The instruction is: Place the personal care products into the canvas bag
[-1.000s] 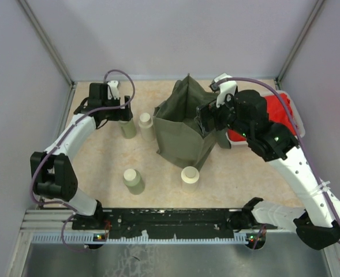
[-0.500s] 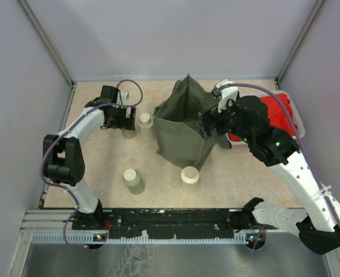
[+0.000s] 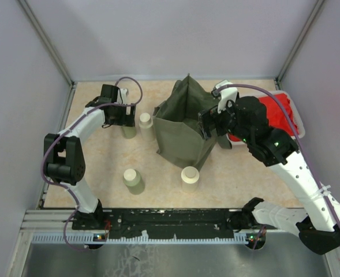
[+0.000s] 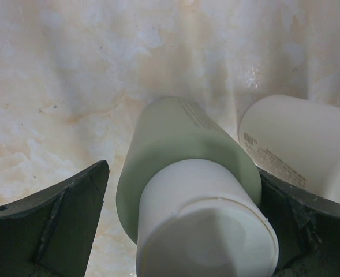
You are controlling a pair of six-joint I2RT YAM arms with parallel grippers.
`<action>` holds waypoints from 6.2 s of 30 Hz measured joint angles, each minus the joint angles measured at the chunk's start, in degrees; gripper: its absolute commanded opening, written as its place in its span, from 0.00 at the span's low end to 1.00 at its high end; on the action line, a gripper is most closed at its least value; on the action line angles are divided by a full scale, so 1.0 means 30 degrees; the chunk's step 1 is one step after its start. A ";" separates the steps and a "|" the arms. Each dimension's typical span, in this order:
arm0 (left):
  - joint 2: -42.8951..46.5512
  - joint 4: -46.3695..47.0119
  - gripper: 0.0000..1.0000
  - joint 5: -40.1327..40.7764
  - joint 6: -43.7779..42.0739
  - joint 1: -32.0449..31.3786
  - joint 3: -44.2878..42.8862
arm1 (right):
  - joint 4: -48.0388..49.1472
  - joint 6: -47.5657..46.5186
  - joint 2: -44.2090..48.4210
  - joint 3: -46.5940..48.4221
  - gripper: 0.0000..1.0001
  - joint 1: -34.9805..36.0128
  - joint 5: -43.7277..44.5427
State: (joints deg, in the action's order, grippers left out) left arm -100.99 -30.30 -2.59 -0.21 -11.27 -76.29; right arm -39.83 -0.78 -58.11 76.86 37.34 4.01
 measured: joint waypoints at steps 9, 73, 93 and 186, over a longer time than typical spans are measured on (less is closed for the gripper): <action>-0.0102 0.0656 0.62 -0.0568 0.0087 0.0000 -0.0073 | -0.0146 0.0000 -0.0007 -0.0160 0.99 0.0000 0.0022; 0.2980 0.4269 0.00 -0.9974 0.2994 -0.6346 -0.7737 | -0.0459 0.1712 -0.0328 -0.1049 0.99 0.0000 0.2113; -0.2987 0.0015 0.00 -0.5034 -0.0590 -1.0659 -1.4965 | -0.2382 0.2215 0.1042 0.0925 0.99 0.0007 0.7606; 0.7541 0.1610 1.00 0.3300 0.1297 -0.4415 0.0838 | -0.0954 0.1880 0.0947 -0.1275 0.99 0.0007 0.7308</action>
State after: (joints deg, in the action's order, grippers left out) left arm -78.37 -25.47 7.31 3.68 -24.51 -73.78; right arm -42.70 4.86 -55.27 73.03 37.36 25.93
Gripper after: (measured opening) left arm 0.998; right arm 0.991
